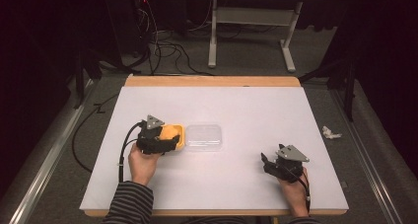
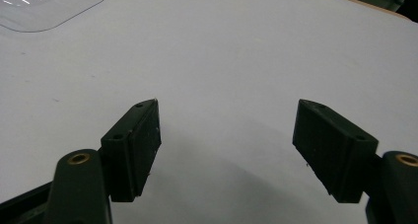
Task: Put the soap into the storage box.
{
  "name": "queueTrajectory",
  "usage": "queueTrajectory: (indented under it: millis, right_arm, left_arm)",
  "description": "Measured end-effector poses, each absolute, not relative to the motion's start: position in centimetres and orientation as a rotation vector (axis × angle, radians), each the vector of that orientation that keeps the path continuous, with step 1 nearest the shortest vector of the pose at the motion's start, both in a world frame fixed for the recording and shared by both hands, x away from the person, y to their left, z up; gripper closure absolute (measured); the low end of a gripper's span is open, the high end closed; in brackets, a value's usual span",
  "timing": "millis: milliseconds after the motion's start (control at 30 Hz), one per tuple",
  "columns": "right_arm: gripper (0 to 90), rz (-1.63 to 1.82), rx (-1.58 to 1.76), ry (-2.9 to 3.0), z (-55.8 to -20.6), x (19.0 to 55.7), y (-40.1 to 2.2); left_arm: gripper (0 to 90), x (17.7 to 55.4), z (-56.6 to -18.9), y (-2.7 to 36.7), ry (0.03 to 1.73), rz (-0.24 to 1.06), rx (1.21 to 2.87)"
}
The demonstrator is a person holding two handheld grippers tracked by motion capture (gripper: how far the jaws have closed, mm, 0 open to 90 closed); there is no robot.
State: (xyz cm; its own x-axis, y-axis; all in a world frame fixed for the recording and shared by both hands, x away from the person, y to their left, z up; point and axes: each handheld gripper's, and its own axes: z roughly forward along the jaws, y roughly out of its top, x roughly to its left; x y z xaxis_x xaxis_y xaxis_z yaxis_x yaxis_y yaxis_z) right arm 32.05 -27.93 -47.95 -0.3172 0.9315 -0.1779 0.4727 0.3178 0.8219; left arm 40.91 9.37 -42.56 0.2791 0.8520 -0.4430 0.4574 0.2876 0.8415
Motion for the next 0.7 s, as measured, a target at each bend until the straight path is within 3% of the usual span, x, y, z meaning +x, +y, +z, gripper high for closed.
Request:
queueTrajectory:
  millis: [700]
  right_arm:
    - [26.7, 0.888, 1.245, 1.919, -47.9, 32.0, -28.0]
  left_arm:
    - [27.4, 43.5, -45.5, 9.3, 1.446, 0.457, 1.370]
